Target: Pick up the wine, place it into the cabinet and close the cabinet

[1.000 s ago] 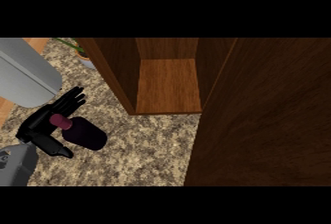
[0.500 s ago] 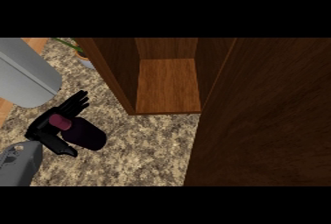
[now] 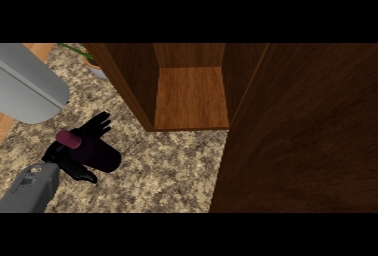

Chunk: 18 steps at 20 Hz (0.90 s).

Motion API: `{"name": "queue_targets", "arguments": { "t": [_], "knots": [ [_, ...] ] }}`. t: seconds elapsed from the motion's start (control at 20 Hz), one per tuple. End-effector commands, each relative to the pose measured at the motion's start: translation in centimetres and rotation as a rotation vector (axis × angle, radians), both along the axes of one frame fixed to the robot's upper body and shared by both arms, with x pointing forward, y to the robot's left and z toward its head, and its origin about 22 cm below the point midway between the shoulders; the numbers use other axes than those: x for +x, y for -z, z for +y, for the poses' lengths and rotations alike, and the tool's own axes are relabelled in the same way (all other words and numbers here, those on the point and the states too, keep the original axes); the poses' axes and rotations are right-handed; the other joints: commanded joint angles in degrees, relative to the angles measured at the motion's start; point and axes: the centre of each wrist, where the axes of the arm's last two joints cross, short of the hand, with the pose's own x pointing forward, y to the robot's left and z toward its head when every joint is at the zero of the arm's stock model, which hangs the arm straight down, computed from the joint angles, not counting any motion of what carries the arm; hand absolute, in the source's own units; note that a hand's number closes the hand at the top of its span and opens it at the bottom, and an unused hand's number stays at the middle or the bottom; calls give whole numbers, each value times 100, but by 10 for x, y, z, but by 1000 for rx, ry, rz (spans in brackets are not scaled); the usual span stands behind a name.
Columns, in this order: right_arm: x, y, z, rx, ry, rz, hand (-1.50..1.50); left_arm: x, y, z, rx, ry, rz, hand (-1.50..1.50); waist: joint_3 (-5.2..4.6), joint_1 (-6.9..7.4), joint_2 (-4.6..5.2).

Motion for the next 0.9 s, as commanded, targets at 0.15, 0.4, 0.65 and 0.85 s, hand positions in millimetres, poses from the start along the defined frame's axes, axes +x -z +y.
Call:
{"name": "queue_targets", "arguments": {
  "t": [0.15,0.4,0.65,0.85],
  "knots": [
    [-31,-22,-21,26,15,-83,-150,-9,14,0,-68,36,-34,-150,0,13,12],
    [-33,-21,-17,52,16,-83,-150,-6,24,-20,-116,1,-49,-150,-10,-47,17],
    [-38,-20,-18,20,6,-76,-150,-8,27,-22,-143,-3,-35,150,-3,-3,-4],
    [-28,-17,-19,38,19,-87,-150,6,12,-14,-118,-2,-88,150,2,30,15]
  ]
}}
